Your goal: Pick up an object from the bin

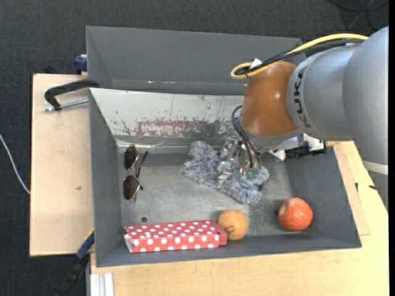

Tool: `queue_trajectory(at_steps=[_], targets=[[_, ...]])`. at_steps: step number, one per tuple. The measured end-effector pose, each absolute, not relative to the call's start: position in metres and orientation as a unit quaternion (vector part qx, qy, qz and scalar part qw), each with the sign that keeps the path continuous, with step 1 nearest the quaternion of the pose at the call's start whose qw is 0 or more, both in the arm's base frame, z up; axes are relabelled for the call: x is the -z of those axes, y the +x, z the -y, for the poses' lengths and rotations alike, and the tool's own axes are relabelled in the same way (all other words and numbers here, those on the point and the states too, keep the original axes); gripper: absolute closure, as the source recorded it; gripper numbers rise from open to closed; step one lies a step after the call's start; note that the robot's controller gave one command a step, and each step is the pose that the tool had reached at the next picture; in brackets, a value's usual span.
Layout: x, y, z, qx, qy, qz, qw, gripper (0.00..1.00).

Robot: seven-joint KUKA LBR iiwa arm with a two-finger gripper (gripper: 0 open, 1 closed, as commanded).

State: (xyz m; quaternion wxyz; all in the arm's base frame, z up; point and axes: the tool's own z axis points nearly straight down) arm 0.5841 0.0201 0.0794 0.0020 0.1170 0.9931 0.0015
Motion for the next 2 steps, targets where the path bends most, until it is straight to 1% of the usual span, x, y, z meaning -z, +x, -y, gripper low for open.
queue_trajectory(at_steps=[2], targets=[[-0.0823,0.5840,-0.0202,-0.002,0.117,-0.993,0.002,1.00]])
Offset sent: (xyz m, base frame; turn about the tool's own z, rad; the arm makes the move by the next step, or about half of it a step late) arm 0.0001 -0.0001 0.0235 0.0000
